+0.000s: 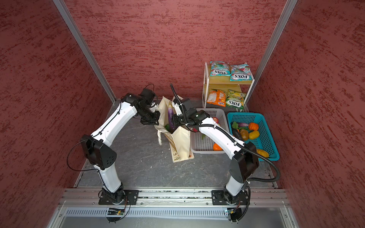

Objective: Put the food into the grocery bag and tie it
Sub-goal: 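Lift the purple eggplant with the right gripper and carry it over the tote bag, then lower the eggplant into the tote bag and open the right gripper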

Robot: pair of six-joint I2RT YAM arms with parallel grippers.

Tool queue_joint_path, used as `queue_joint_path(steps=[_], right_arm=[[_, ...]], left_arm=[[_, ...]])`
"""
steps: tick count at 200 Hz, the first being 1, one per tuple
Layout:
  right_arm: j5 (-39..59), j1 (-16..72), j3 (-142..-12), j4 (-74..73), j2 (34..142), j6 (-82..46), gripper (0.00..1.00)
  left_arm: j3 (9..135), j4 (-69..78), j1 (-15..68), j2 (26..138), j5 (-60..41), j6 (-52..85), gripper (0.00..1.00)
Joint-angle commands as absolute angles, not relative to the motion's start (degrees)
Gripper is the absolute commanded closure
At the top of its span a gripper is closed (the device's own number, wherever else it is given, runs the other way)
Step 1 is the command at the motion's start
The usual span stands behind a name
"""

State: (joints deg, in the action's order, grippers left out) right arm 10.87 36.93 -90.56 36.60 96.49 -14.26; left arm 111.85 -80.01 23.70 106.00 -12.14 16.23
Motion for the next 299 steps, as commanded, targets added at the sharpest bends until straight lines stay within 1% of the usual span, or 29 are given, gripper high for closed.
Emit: queue_joint_path(steps=[1, 98, 183, 201, 245, 264, 299], right_arm=[[10.55, 37.18, -90.75, 39.06, 96.54, -11.81, 0.77], [11.07, 37.3, -92.26, 42.46, 102.13, -9.84, 0.76], [10.03, 37.35, -93.3, 40.87, 106.26, -8.86, 0.69], [9.78, 37.32, -94.27, 40.87, 107.03, -8.96, 0.64], [6.58, 37.34, -96.44, 40.52, 106.18, -9.16, 0.44], [4.89, 37.29, -97.99, 40.78, 104.83, -8.93, 0.37], [-0.95, 37.05, -103.62, 41.31, 100.11, -7.73, 0.31]], left_arm=[[113.97, -79.98, 23.41, 107.47, -13.1, 15.73, 1.0], [114.54, -79.45, 22.94, 107.65, -13.05, 15.6, 1.0], [114.99, -79.28, 22.5, 107.68, -13.24, 15.42, 1.0], [115.13, -79.26, 22.41, 107.81, -13.27, 15.3, 1.0], [114.8, -79.13, 22.32, 107.52, -13.27, 15.38, 1.0], [114.73, -79.15, 22.32, 107.35, -13.14, 15.38, 1.0], [114.42, -78.95, 22.24, 107.28, -12.99, 15.38, 1.0]])
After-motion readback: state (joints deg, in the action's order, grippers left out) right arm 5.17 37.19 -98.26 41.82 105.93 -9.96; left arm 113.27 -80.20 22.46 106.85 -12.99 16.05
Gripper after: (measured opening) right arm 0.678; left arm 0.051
